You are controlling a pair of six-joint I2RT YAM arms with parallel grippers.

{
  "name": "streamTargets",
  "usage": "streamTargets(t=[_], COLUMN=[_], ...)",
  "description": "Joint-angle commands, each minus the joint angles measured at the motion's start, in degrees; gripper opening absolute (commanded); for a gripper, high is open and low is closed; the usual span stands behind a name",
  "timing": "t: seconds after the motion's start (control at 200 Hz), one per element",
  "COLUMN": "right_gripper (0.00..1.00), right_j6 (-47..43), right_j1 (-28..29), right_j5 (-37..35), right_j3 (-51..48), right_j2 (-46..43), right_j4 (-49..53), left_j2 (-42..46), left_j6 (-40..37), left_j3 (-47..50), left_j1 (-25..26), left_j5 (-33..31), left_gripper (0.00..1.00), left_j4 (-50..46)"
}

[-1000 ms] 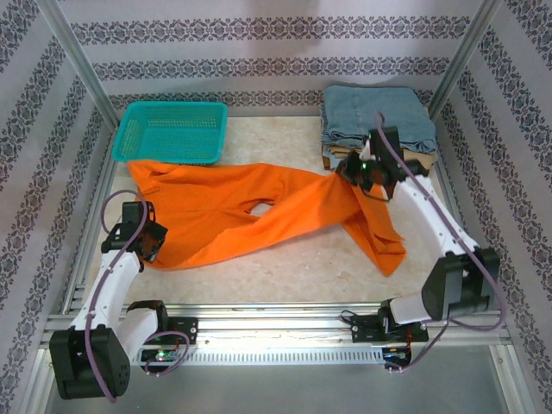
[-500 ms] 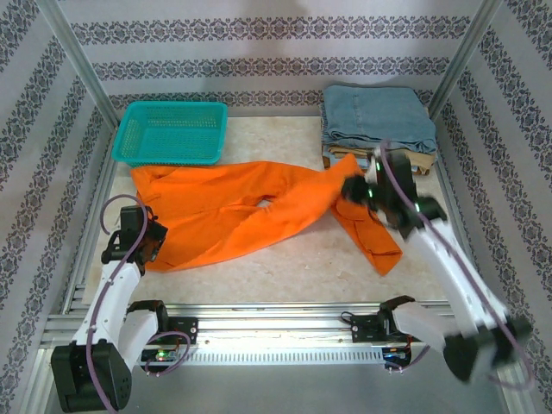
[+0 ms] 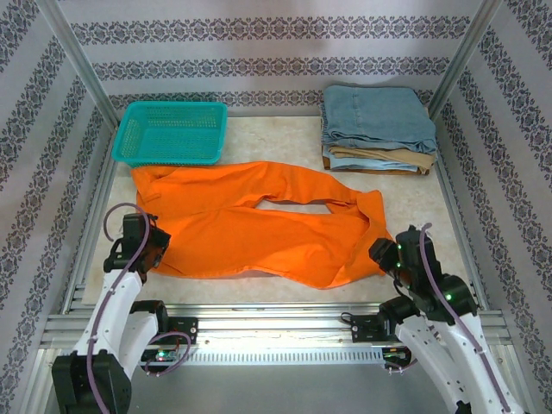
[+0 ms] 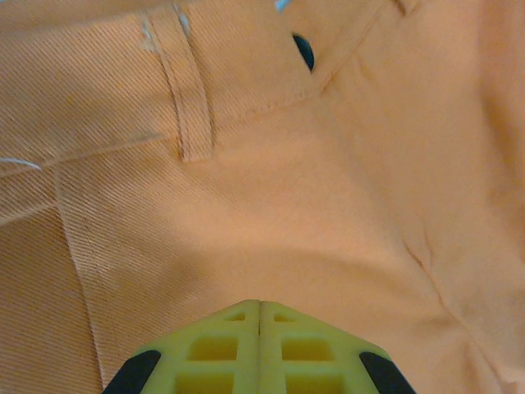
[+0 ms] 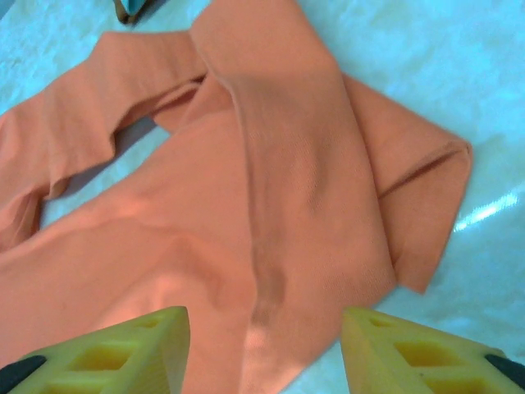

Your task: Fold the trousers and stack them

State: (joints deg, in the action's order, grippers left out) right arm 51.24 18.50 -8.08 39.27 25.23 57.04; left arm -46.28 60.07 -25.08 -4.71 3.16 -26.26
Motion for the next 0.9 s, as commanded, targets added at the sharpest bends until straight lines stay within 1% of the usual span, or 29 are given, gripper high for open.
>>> streamTargets(t=[0.0,0.05,0.105,0.175,0.23,0.29,0.34,0.375,0.41,0.445,0.535,0.61,0.629,0.674,0.709,0.759,0.829,0.894], right_gripper=[0.60,0.68,0.71,0.70,0.69,0.66,0.67,0.68,0.67,0.68,0.68,0.71,0.71,0.71,0.71,0.71,0.70,0.69], right_j6=[-1.91,-3.90,-5.97,-10.33,-12.67,-17.45,-20.76,-23.23,-25.66,-27.19,-29.73,-30.46,-30.23,-29.91,-29.40,-29.01,-28.33,-27.96], right_j1=[-0.46,-0.89,-2.41,-6.97,-10.94,-13.39,-13.58,-13.58,-13.39,-12.68,-10.12,-8.72,-8.87,-9.33,-9.57,-9.47,-9.54,-9.57], right_j5=[-4.09,-4.40,-4.11,0.31,4.46,9.27,8.80,10.14,12.22,12.17,9.28,4.12,3.49,3.01,1.66,-0.13,-0.75,0.66], right_j3=[3.31,3.71,3.31,3.35,5.67,9.06,12.89,15.51,19.20,22.55,26.69,28.44,28.97,30.37,31.21,31.66,31.66,30.45], right_j2=[7.54,11.65,16.34,23.48,30.28,37.78,44.34,49.32,53.95,57.78,64.45,67.47,68.18,70.26,71.34,72.20,72.81,72.73], right_j4=[-7.20,-10.18,-14.49,-20.08,-21.52,-23.55,-22.92,-22.09,-19.78,-17.79,-16.66,-16.78,-16.64,-15.79,-15.10,-14.56,-13.81,-14.92], left_j2=[-3.94,-7.28,-12.09,-19.25,-25.27,-31.63,-36.54,-39.41,-41.56,-42.95,-43.16,-42.21,-41.83,-40.68,-39.24,-36.64,-31.92,-27.02], left_j6=[1.44,1.71,1.02,-0.01,-1.55,-2.92,-3.13,-2.95,-2.73,-1.68,0.11,1.80,2.30,1.76,2.46,4.38,6.45,7.07], left_j3=[-1.15,-2.43,-4.70,-8.77,-12.05,-15.26,-16.92,-17.51,-17.59,-16.95,-11.85,-7.66,-6.82,-4.36,-2.95,-1.85,-1.38,-1.35], left_j1=[4.62,8.09,12.15,16.76,19.40,21.01,21.40,21.36,21.17,20.79,18.86,16.47,15.61,14.10,13.40,12.67,11.41,10.57], left_j5=[0.43,-0.93,-2.49,-4.51,-6.22,-6.06,-5.10,-4.33,-5.10,-6.74,-7.31,-7.72,-7.13,-4.80,-4.22,-5.49,-7.45,-9.33], left_gripper=[0.00,0.00,0.00,0.00,0.00,0.00,0.00,0.00,0.00,0.00,0.00,0.00,0.00,0.00,0.00,0.00,0.00,0.00], left_j4=[4.24,5.62,7.26,8.33,9.30,10.90,12.28,13.34,13.85,13.79,18.09,20.11,20.06,23.20,23.64,21.63,16.12,11.24])
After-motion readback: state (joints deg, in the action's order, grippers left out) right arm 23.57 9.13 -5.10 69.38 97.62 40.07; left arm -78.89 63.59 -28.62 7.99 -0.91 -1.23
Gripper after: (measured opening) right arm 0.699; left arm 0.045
